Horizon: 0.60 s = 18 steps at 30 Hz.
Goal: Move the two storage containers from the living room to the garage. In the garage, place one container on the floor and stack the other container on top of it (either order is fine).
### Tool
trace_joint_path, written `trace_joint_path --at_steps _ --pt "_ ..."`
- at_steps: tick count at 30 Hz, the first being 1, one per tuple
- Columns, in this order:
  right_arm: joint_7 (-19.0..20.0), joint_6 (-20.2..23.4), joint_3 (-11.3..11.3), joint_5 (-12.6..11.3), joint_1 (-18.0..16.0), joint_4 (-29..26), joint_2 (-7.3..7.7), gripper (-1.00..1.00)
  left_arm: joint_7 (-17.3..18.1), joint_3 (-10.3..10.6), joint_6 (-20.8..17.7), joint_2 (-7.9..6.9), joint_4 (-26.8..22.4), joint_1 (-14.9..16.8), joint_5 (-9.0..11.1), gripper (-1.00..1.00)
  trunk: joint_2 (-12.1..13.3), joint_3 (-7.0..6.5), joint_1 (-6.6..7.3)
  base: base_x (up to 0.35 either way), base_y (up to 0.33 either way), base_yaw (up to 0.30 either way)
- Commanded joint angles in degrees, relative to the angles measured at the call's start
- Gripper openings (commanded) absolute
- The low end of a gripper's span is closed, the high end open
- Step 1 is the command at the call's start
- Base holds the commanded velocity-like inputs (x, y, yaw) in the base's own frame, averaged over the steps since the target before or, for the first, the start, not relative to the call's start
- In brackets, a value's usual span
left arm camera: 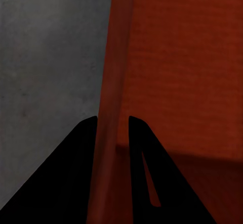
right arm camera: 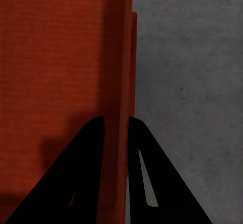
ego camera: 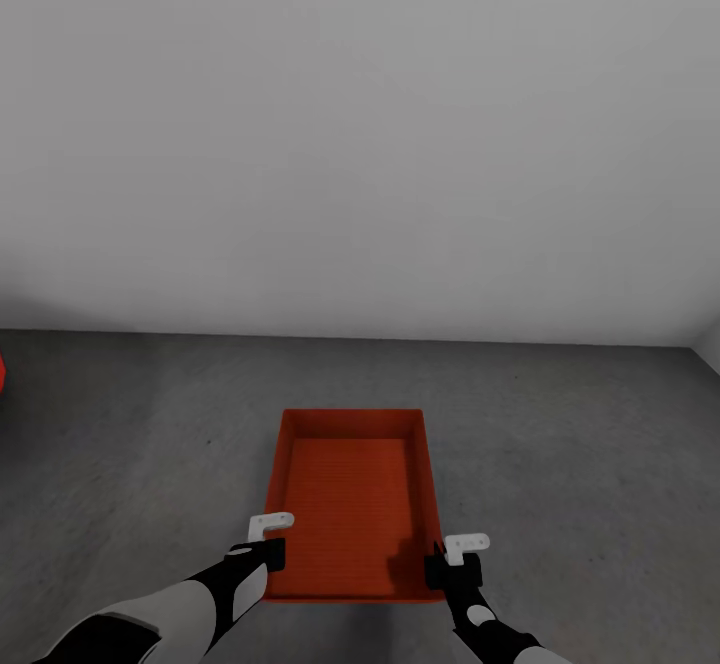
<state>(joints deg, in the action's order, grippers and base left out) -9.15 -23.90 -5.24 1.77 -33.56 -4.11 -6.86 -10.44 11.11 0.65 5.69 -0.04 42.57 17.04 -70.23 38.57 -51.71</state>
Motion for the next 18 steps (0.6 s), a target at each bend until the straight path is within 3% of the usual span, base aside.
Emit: trace_joint_path --at_steps 1,18 --pt "-0.7 -0.2 0.0 -0.4 0.0 0.1 0.0 -1.0 -0.5 -3.3 0.1 0.02 0.0 0.1 0.4 -1.0 0.0 0.04 0.0 0.0 0.0 0.0" --pt "-0.7 -0.2 0.0 -0.4 0.0 0.1 0.0 -1.0 -0.5 -3.3 0.1 0.02 0.0 0.1 0.4 -1.0 0.0 0.04 0.0 0.0 -0.007 0.0"
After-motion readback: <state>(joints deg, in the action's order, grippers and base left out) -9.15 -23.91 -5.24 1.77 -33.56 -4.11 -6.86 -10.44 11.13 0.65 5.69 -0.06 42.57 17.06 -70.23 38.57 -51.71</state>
